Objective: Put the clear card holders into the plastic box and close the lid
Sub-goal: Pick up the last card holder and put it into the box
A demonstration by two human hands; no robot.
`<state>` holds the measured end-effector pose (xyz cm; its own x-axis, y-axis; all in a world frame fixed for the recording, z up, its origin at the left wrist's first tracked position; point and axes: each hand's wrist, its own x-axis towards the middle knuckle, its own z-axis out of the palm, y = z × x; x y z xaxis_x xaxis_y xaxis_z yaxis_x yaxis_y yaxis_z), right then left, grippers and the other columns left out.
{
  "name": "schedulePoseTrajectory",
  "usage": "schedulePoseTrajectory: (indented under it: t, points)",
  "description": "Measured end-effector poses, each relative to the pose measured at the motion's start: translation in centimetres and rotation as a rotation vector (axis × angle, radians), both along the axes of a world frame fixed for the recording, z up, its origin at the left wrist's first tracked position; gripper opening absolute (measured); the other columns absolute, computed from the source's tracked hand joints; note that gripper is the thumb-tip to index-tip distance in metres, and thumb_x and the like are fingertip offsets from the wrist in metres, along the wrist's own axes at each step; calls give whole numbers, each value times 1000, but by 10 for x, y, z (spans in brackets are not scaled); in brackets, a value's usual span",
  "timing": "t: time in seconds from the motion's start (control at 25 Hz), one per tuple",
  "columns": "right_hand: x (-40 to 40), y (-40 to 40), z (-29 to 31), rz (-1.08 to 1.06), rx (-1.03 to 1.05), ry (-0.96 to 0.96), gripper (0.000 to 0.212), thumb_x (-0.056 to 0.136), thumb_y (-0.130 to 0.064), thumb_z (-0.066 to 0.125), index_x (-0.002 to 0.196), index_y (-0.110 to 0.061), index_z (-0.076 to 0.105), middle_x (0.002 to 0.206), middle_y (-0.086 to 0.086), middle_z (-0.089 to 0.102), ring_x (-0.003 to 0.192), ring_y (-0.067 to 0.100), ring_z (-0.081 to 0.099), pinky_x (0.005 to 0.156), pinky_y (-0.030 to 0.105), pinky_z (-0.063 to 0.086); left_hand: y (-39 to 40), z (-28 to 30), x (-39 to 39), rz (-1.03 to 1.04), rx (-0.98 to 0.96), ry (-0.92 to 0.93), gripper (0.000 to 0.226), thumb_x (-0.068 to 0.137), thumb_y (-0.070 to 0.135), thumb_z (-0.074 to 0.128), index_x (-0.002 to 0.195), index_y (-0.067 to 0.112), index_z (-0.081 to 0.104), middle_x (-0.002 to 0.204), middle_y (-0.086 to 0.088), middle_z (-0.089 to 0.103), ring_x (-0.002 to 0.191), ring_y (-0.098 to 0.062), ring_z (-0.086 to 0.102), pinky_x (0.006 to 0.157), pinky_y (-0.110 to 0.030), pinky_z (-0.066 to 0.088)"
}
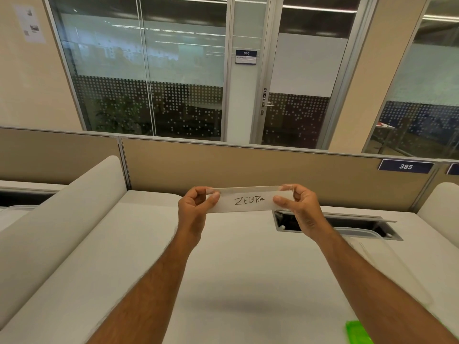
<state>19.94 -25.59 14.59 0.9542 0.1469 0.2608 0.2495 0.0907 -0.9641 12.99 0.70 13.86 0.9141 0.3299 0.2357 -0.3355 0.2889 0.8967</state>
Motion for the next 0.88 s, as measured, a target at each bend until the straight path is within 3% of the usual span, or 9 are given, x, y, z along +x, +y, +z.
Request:
schedulePoseTrajectory:
  t: [0.12, 0.28, 0.44, 0.68, 0.88]
  points:
    - [-5, -6, 5, 47, -194, 25, 59, 46, -39, 94, 96, -18, 70, 96, 7, 75, 91, 27, 71, 69, 30, 59, 2, -7, -2, 42, 26, 6, 12, 81, 4, 75, 82, 15, 70, 86, -7, 71, 74, -12, 64, 64, -22, 50]
    - [-11, -4, 19, 135, -800, -2, 53, 49, -49, 91, 94, -32, 70, 95, -8, 72, 85, 14, 70, 67, 32, 62, -5, -20, -8, 104, 104, 27, 10, 81, 6, 76, 83, 14, 71, 86, -5, 73, 75, -9, 65, 61, -13, 48]
    - [-22, 20, 24, 214, -1320, -195, 62, 48, -66, 80, 98, -34, 64, 92, -19, 64, 84, 3, 61, 70, 27, 56, -21, -38, -17, 79, 139, 51, 7, 80, 9, 76, 85, 12, 71, 89, -5, 75, 77, -12, 67, 60, -14, 50]
    - [-33, 35, 10, 287, -1426, -234, 62, 56, -66, 75, 109, -38, 58, 94, -17, 61, 87, 7, 58, 74, 30, 54, -32, -52, -23, 51, 216, 133, 7, 87, 14, 72, 93, 14, 69, 94, -2, 73, 88, -24, 67, 59, -19, 54]
    - [-30, 14, -8, 155, -1459, -179, 66, 55, -69, 71, 110, -35, 58, 90, -15, 58, 81, 6, 58, 67, 27, 53, -34, -64, -23, 58, 710, 244, 41, 92, 43, 60, 129, 25, 53, 127, 0, 65, 93, -17, 67, 74, -23, 56]
